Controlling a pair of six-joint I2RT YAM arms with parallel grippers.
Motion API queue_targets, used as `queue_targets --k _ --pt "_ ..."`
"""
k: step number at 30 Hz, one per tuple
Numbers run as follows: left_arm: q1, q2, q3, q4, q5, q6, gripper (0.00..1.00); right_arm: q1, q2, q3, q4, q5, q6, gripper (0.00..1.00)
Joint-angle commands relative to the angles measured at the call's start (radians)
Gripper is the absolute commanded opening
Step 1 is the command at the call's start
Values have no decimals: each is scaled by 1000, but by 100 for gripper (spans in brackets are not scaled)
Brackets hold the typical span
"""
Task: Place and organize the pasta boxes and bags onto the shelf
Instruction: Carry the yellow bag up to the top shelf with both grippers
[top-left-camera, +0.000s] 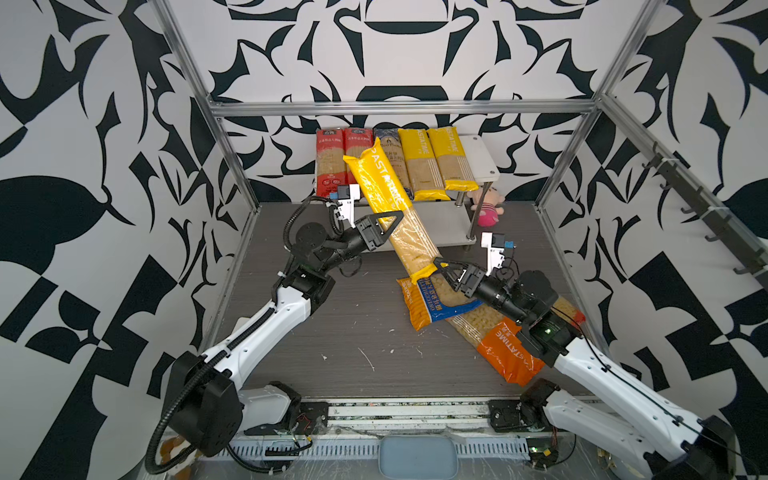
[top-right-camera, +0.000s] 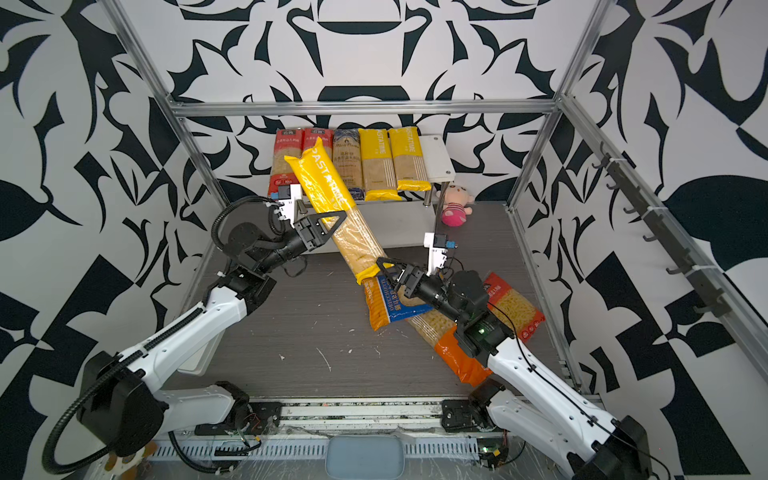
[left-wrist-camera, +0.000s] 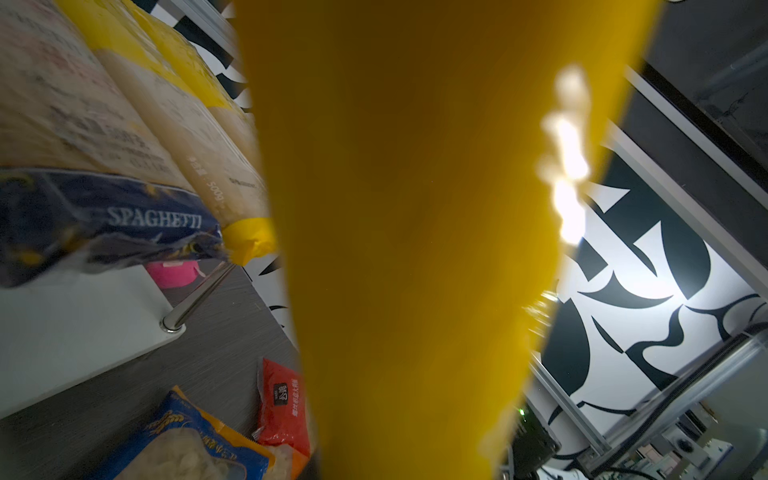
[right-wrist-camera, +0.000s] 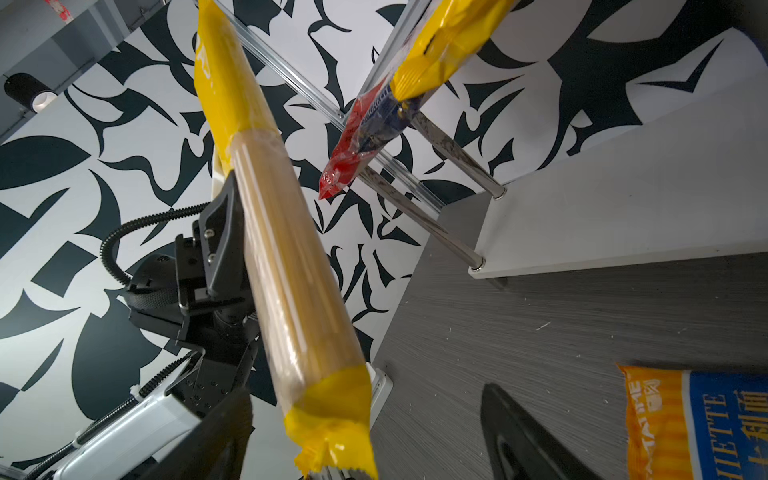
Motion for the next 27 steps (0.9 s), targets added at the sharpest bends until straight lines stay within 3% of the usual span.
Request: queue_targets --k 1,5,13,16,20,27 --pt "-17 25 81 194 -42 -52 19 38 23 -8 141 70 12 89" --pt "-46 50 107 198 -66 -59 20 71 112 -33 358 115 35 85" --pt "-58 67 121 218 -86 -111 21 82 240 -111 763 232 111 64" --pt "-61 69 127 209 -83 -115 21 81 275 -115 836 233 132 53" --pt "-62 74 135 196 -75 -120 25 81 306 -107 880 226 148 31" --pt "-62 48 135 143 -89 -88 46 82 299 -71 903 245 126 13"
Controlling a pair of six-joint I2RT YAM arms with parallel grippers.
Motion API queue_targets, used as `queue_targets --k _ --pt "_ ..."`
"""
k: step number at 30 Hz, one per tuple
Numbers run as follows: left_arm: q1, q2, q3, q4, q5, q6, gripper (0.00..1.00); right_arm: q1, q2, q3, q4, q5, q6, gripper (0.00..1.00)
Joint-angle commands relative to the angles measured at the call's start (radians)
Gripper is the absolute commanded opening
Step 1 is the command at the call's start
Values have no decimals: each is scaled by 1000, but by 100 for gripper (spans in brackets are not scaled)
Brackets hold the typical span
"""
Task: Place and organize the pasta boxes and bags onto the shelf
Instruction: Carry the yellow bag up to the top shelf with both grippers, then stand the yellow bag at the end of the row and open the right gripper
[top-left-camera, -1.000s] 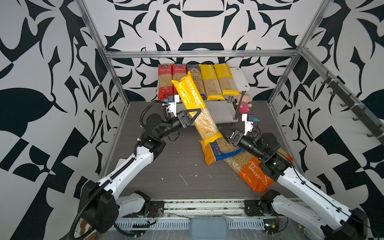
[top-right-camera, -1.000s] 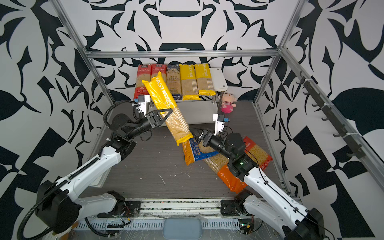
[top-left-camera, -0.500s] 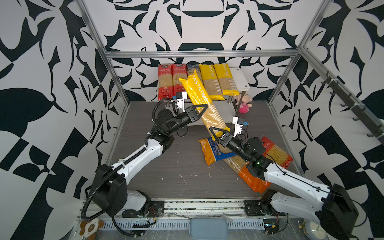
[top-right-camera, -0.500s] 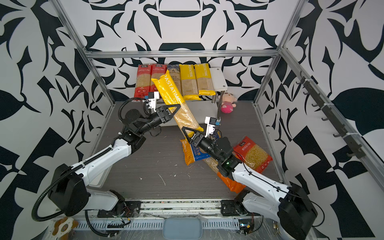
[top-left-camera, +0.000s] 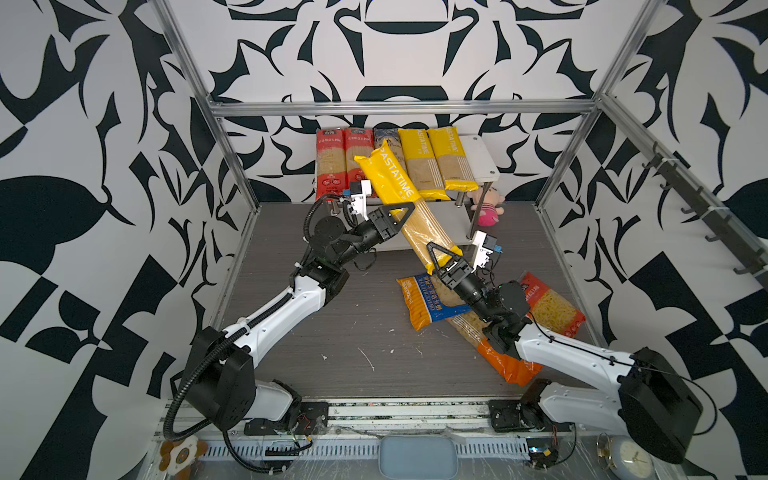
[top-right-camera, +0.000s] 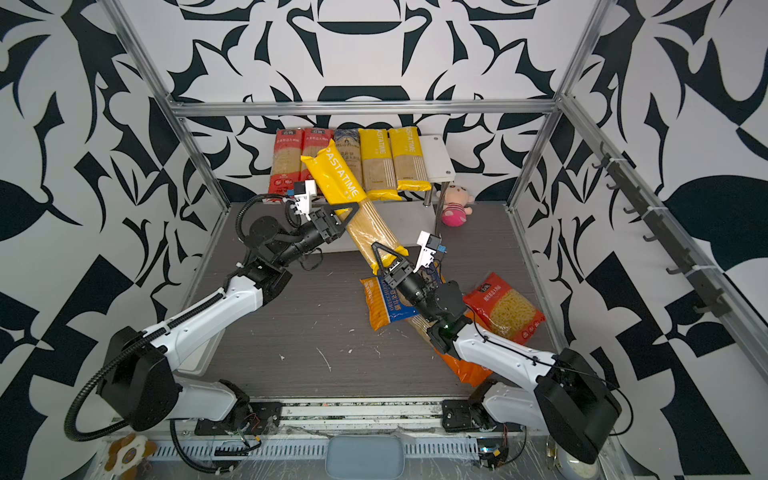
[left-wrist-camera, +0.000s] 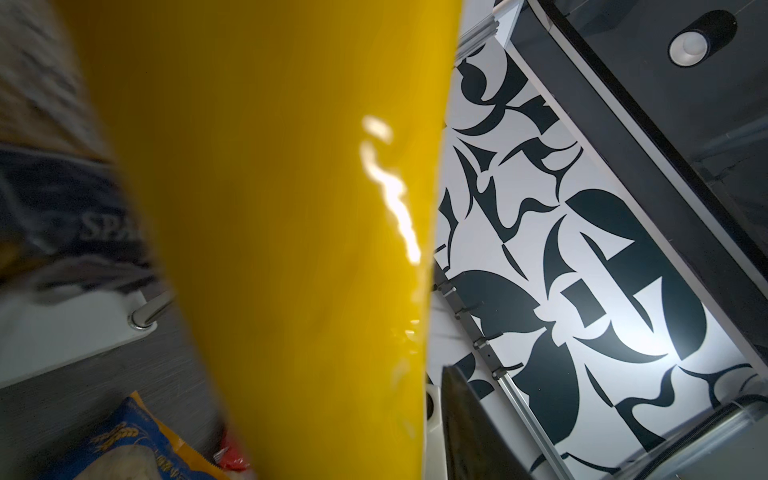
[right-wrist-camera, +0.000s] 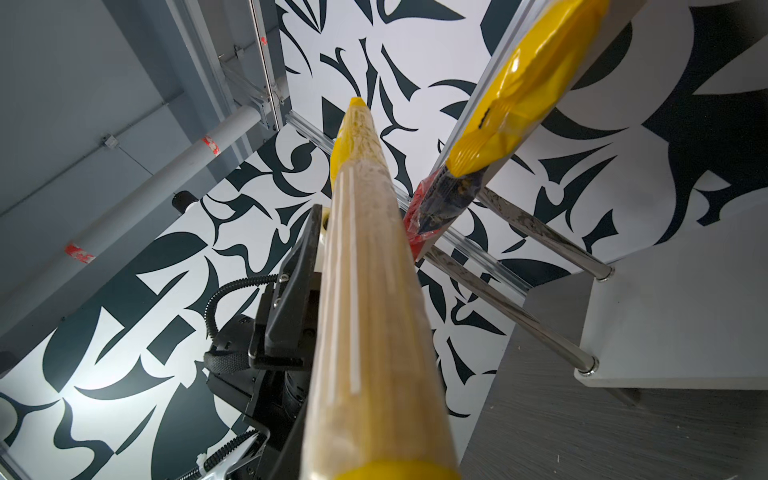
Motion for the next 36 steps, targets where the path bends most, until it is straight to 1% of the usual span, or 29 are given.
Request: queue_targets --k 1,3,6,10,13,20,22,24,27,29,31,33,36 --pt "-5 -54 71 113 -1 16 49 -5 -19 61 109 45 -27 10" --pt "-5 -57 76 101 -3 22 54 -7 -24 87 104 60 -46 5" --pt "-5 -63 75 75 -8 29 61 -21 -35 142 73 65 -77 0" --pt "-5 -82 55 49 -21 42 70 -65 -50 217 18 77 -86 0" --pt "-5 -95 38 27 -32 53 74 -112 -54 270 -24 84 -67 0" --pt "-3 -115 0 1 -41 73 77 -199 -85 371 -168 111 -50 0" --pt "-2 -155 -16 -17 -41 89 77 -237 -111 405 -263 128 -57 0" --pt "-2 -181 -45 -45 -43 110 77 -285 -137 449 -394 142 -58 0" --pt "-2 -233 -114 -98 -63 143 77 -384 -151 518 -560 133 -43 0" --pt "-2 -270 -173 -124 -83 157 77 -452 -139 557 -628 103 -10 0" --pt "-2 -308 -240 -137 -103 159 77 -498 -116 596 -674 83 8 0" --pt "-3 -338 -295 -142 -121 158 77 -525 -80 626 -699 67 29 0" --pt "-3 -380 -354 -158 -143 157 76 -536 -25 666 -722 62 56 0"
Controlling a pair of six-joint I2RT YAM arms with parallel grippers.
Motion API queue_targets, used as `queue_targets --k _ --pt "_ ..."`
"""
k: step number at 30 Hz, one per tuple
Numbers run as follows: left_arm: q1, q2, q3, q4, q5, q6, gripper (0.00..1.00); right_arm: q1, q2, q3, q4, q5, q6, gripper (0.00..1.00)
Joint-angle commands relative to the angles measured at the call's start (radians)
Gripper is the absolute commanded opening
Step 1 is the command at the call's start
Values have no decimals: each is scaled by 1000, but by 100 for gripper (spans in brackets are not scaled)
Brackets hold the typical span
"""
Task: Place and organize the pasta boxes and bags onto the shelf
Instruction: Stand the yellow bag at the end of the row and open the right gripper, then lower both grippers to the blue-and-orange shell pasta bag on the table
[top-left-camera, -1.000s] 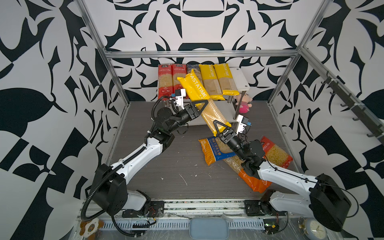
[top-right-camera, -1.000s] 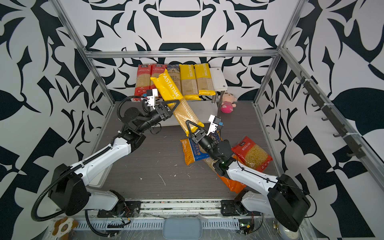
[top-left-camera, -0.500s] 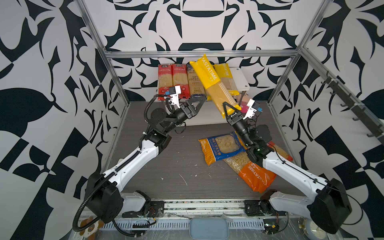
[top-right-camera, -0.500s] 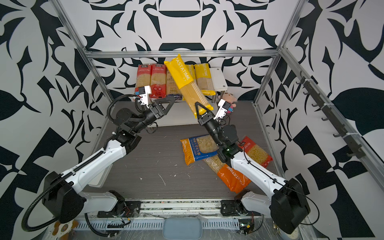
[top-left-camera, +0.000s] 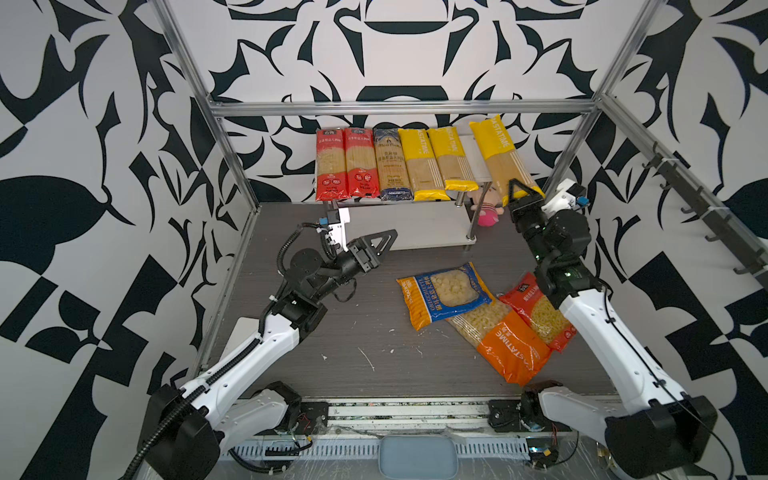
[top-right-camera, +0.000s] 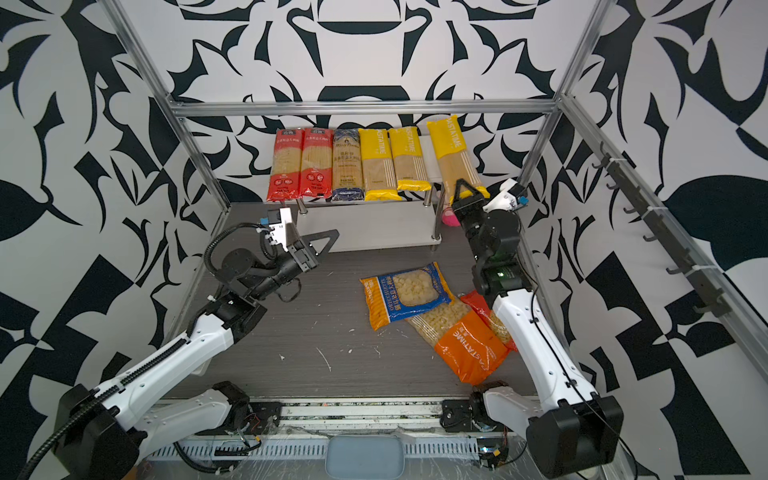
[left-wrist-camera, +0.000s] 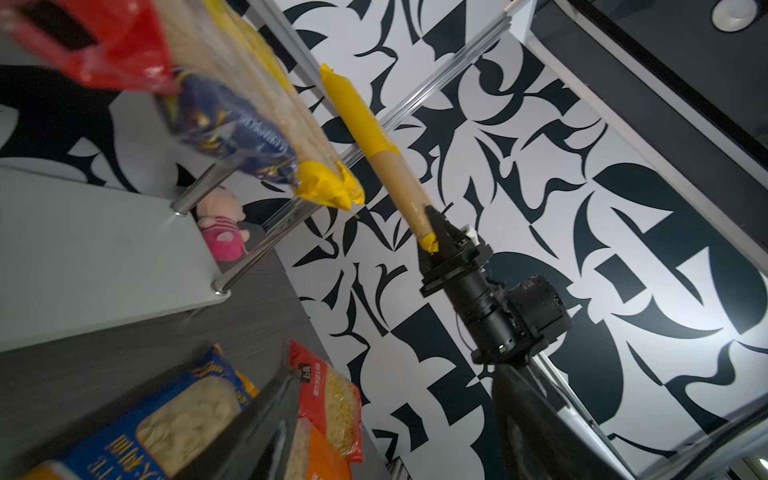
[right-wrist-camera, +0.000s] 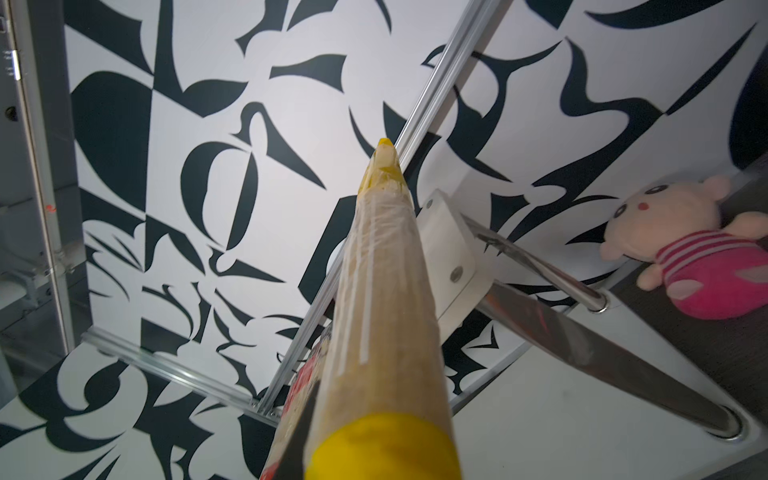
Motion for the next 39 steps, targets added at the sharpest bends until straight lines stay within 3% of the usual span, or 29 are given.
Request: queue_targets --k 1,9,16,22,25,28,31,39 --pt "-3 -51 -48 -23 -45 16 76 10 20 114 173 -48 44 0" --pt "-4 -129 -136 -54 -83 13 76 20 146 150 192 -22 141 0" --pt "-4 -133 -152 -46 -90 6 76 84 215 197 170 74 163 0" --pt "-6 -133 -158 -46 -93 7 76 93 267 228 152 53 193 1" --pt "-5 -134 -165 -47 -93 7 76 93 252 212 143 43 191 19" --pt "-5 -134 -169 -45 -93 6 76 92 234 187 131 14 186 47" --pt "-6 -127 -171 -38 -90 6 76 92 212 151 137 -15 190 63" --pt "-6 -119 -181 -23 -84 -1 76 92 132 70 144 -69 166 78"
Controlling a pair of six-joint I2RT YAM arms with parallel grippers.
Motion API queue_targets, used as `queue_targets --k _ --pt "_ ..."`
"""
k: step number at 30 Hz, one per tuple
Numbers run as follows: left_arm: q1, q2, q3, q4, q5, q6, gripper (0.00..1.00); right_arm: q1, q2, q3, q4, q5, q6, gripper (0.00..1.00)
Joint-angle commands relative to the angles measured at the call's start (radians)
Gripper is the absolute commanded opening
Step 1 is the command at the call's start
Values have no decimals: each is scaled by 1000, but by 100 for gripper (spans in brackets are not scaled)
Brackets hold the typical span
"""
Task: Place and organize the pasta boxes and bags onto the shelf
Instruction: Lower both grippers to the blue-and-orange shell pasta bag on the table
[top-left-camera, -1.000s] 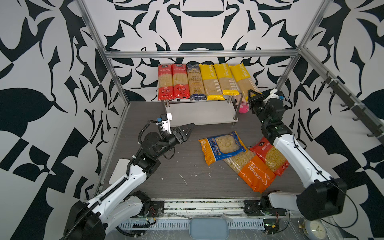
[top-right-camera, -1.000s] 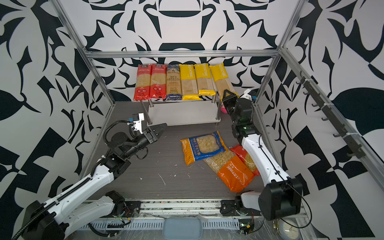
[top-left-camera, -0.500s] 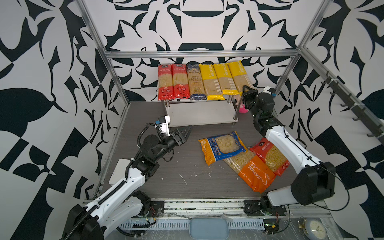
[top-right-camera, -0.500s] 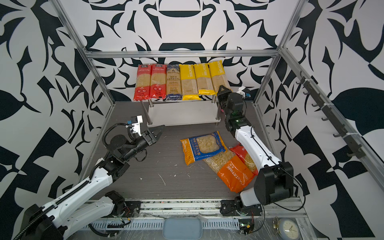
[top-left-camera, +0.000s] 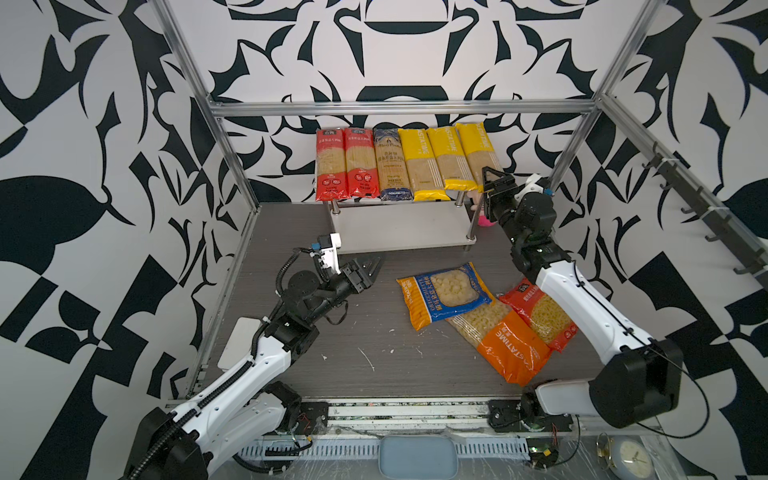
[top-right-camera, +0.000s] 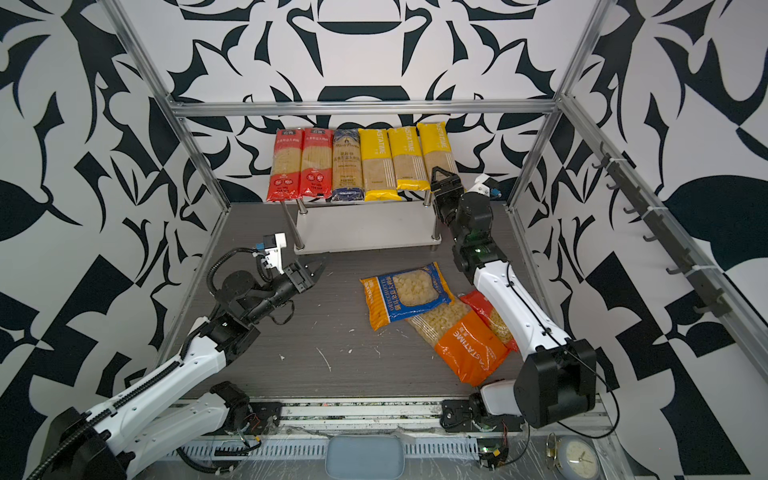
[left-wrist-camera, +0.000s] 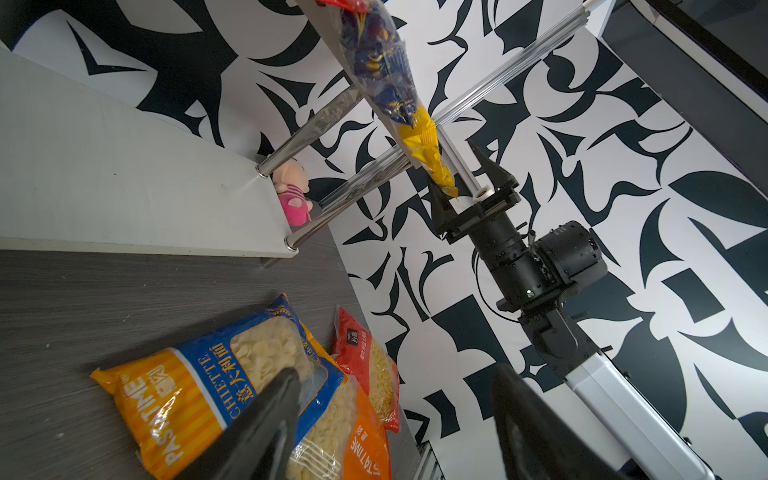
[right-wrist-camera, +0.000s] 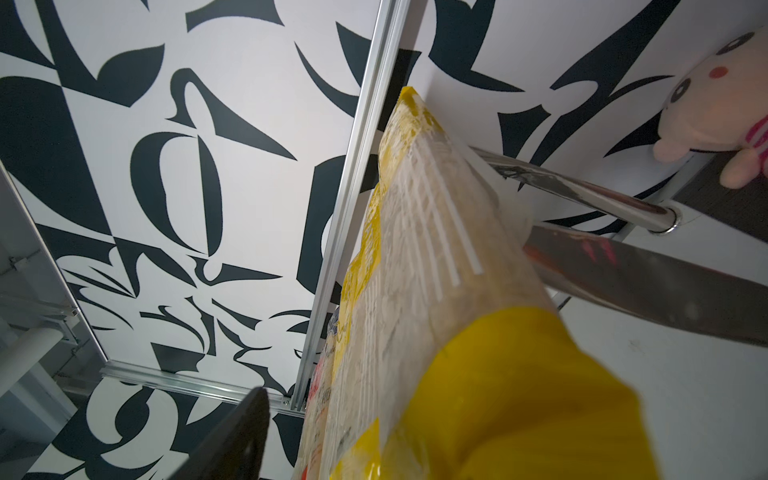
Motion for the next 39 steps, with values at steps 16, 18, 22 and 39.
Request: queue_targets --k 16,18,22,39 --pt "-21 55 -40 28 1 17 76 10 -309 -197 -112 -147 -112 86" --pt "-29 69 -39 14 1 31 76 11 -336 -212 -156 -156 -126 85" --pt "-63 116 -34 -58 -21 91 76 71 -380 -281 -313 -164 -158 75" --pt "-206 576 188 -364 -53 372 80 212 -475 -703 -542 117 -106 58"
